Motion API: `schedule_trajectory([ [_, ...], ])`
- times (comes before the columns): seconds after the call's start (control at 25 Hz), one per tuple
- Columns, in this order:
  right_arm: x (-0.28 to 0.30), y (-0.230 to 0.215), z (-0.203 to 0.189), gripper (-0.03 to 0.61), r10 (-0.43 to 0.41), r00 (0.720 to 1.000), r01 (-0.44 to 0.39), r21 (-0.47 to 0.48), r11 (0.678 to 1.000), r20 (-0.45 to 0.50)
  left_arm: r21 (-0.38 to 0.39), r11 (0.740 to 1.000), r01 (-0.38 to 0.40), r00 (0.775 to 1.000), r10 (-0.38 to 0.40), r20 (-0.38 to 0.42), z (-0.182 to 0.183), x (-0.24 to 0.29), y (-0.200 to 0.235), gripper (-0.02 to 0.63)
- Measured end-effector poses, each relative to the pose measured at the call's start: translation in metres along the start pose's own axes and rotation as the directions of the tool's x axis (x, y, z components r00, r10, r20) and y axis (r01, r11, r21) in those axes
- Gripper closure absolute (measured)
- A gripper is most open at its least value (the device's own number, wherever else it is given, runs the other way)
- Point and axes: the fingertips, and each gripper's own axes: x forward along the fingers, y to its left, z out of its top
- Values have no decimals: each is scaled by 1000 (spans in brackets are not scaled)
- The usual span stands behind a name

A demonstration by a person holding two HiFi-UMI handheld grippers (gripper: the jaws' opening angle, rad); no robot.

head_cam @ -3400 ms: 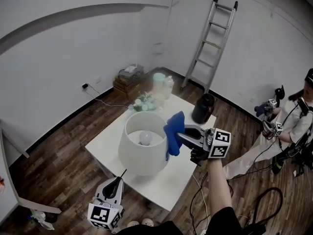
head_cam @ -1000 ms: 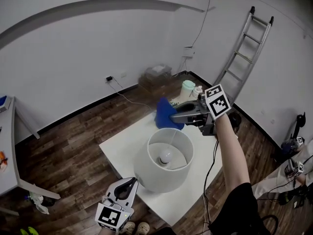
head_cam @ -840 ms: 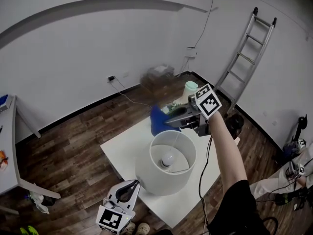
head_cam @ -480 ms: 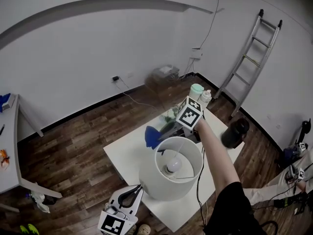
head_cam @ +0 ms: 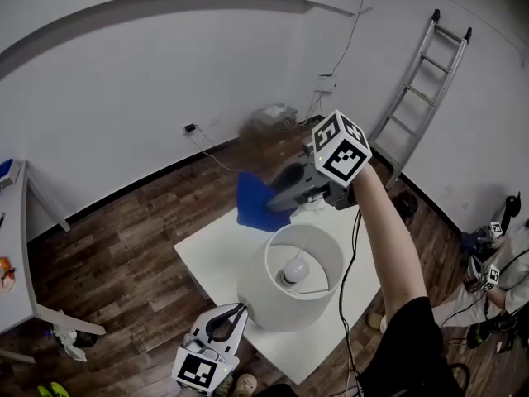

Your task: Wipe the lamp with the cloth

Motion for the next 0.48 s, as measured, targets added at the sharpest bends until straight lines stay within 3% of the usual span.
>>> schedule_trajectory([
  [0.12, 11, 54, 24, 502, 55, 988, -78, -160, 984, -144, 0, 1000, 21, 1000, -21, 5, -1, 2, -2, 595],
  [0.2, 30, 73, 22, 502, 46, 956, -110, -209, 972, -289, -9, 1000, 29, 1000, -29, 8, -1, 3, -1, 595],
  [0.36, 62, 73, 9, 502, -5, 875, -97, -185, 978, -484, -10, 999, 43, 999, -43, 9, -4, 3, -1, 595],
  [0.48, 85, 75, 2, 502, 4, 805, -124, -161, 979, -593, -5, 999, 54, 998, -54, 17, -3, 0, -2, 595],
])
